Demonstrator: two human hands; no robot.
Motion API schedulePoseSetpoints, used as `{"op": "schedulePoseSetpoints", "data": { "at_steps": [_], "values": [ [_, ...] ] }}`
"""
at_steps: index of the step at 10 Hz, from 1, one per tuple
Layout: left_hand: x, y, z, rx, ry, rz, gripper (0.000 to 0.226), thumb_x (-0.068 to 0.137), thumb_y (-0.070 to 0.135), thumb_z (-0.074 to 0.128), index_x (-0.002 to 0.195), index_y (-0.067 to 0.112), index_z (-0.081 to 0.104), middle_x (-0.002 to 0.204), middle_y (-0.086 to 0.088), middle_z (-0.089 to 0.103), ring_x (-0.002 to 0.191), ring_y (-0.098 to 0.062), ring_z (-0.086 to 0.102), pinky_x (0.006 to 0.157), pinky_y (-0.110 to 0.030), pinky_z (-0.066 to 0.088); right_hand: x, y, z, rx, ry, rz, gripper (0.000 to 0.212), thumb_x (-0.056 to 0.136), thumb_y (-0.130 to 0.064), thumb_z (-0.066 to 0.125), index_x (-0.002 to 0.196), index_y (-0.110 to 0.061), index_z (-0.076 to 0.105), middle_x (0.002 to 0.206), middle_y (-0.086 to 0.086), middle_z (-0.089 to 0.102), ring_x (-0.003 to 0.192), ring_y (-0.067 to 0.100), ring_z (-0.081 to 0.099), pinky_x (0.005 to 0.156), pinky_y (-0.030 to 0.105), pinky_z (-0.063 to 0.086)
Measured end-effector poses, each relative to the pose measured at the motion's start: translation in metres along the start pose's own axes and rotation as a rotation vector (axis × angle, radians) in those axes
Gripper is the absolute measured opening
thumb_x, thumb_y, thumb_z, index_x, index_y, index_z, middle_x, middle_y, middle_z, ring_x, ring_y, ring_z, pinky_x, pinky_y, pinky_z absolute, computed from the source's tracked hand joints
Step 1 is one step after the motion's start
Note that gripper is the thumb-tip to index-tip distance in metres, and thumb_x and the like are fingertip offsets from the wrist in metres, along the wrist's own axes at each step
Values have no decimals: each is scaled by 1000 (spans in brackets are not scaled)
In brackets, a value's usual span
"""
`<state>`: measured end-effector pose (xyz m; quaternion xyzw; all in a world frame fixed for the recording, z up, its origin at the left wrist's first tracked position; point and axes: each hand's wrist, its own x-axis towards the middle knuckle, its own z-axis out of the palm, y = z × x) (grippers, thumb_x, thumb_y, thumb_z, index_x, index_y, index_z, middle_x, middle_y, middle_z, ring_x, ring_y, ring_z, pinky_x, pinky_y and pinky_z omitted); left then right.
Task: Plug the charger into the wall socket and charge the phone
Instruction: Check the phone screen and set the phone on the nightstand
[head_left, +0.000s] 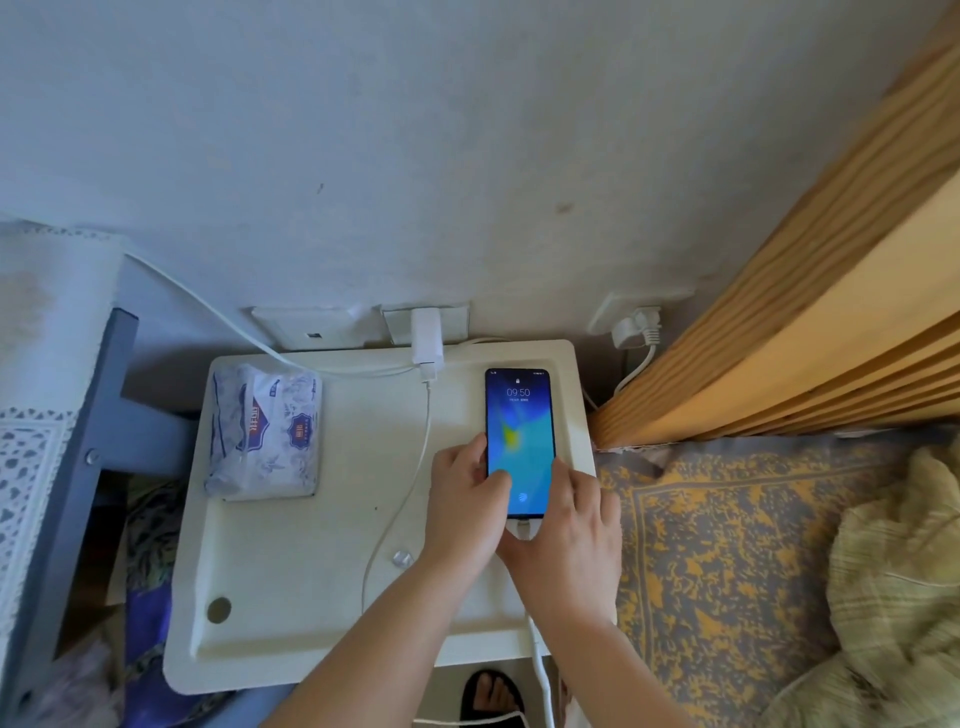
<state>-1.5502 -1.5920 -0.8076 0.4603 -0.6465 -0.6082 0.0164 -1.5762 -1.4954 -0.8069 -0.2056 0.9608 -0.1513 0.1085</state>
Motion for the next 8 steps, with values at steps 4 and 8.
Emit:
{"op": "schedulePoseSetpoints", "data": {
  "at_steps": [4, 8],
  "values": [
    [-2, 3, -1, 14, -27, -33, 39, 79, 4, 45, 110, 21, 61, 121, -9, 47, 100, -18, 59, 81, -30, 57, -1, -12, -5, -215, -58, 23, 81, 59, -50, 73, 119, 3, 59, 102, 18, 64, 89, 38, 57, 74, 45, 46],
    [-25, 1, -5, -14, -54, -18, 39, 91, 8, 43, 127, 21, 52, 136, -2, 48, 118, -16, 52, 71, -7, 45, -19, 8, -16, -198, 61, -49, 79, 60, -55, 77, 120, -6, 59, 100, 13, 60, 91, 36, 56, 73, 46, 48]
  ]
}}
